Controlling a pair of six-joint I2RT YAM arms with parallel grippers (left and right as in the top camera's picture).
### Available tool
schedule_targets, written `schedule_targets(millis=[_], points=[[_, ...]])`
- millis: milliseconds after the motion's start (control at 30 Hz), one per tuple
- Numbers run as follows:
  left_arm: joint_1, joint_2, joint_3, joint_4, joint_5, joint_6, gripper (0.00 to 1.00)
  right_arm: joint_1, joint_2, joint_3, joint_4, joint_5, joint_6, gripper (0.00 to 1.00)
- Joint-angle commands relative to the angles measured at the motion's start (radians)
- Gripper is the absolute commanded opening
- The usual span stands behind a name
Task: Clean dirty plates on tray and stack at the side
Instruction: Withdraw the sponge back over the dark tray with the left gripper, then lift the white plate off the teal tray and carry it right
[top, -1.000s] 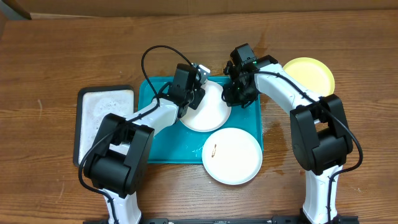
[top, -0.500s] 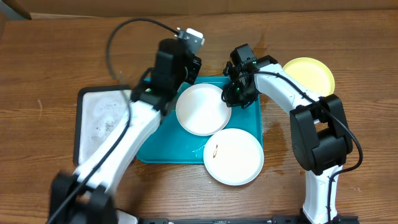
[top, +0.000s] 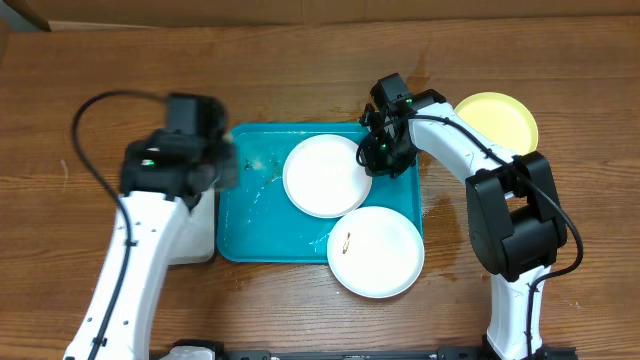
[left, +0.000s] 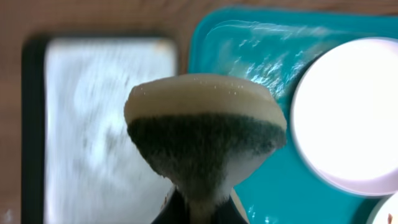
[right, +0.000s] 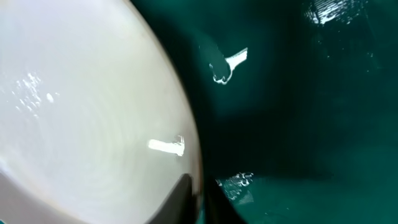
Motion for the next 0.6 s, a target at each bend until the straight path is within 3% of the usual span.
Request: schedule_targets(millis=[0,100,267,433,567], points=[[0.103,0.034,0.005,-0.067,0.089,-0.048,0.04,0.001,-0.014,0.001,0.032,-0.005,0.017,0.04],[0.181,0.073,0.005,-0.114,0.127,0.005,0.04,-0.002,-0.014,0.047,0.022,-0.005,0.020,0.04],[0.315,0.126,0.005,-0.146,0.341,0.148,0.04,-0.002,-0.019,0.192,-0.101,0.048,0.019,0.04],[0.452,0.136,0.005,-0.141,0.496,0.180,0.04,0.006,-0.019,0.332,-0.206,0.102,0.020,0.04],[0.536,0.136,0.005,-0.138,0.576,0.180,0.04,0.032,-0.019,0.441,-0.293,0.264,0.054,0.04]])
